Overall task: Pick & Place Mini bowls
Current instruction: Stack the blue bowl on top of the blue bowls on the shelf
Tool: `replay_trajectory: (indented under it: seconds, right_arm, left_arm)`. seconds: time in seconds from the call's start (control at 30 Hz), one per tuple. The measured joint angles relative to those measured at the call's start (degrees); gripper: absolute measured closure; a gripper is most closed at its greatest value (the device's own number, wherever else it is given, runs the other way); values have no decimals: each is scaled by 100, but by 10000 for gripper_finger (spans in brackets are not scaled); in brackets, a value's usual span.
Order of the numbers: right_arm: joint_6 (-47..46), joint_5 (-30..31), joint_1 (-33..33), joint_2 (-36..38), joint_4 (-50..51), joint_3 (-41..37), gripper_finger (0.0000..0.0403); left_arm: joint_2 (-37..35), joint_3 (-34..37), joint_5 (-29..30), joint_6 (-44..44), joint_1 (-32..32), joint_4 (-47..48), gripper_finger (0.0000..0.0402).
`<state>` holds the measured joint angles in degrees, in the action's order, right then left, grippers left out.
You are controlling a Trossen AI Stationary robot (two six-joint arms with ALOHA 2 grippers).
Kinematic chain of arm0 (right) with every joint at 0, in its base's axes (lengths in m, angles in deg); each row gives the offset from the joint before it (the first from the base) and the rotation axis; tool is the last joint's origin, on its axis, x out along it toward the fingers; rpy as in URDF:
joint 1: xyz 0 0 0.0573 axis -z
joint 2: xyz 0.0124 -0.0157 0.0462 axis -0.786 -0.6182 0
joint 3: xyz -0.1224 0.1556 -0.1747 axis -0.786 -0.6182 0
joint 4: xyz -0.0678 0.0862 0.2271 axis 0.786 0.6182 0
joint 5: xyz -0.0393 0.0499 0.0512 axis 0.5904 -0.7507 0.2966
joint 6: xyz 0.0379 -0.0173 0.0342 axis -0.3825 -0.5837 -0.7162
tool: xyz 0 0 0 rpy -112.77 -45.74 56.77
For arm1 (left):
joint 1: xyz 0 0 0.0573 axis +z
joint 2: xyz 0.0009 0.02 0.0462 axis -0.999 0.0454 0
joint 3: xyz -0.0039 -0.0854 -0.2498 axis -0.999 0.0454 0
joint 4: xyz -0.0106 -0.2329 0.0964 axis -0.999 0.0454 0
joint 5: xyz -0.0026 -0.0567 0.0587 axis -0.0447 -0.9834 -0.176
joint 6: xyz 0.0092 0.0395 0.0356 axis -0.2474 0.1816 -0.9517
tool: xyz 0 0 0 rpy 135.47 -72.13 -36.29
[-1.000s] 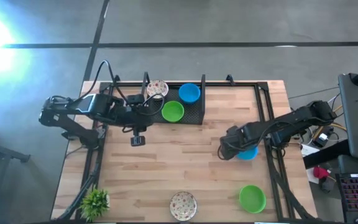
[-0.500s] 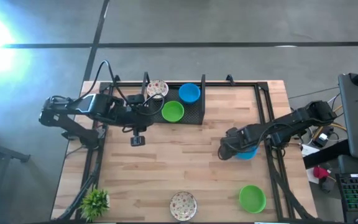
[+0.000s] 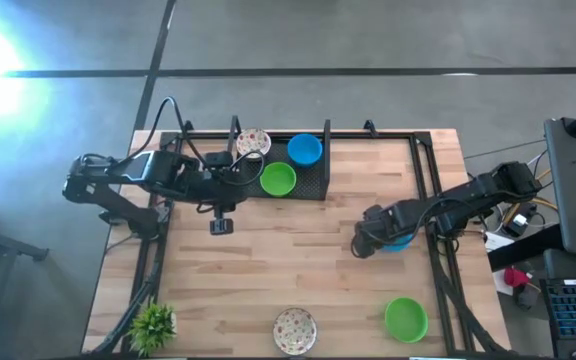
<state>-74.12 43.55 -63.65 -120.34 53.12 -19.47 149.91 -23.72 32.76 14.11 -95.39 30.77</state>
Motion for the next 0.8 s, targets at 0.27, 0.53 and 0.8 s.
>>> replay_trajectory:
  seconds: [0.27,0.53,0.8]
  right_arm:
    - [571,12,0,2,1200,880,394]
    - [1277,780,320,7,2106,2165,394]
    - [2230,1352,926,7,2123,3161,394]
  left_arm:
    - [0,0,12,-2,0,-2,349]
    - [0,0,16,103,0,-7,349]
    - [0,2,120,120,0,-39,349]
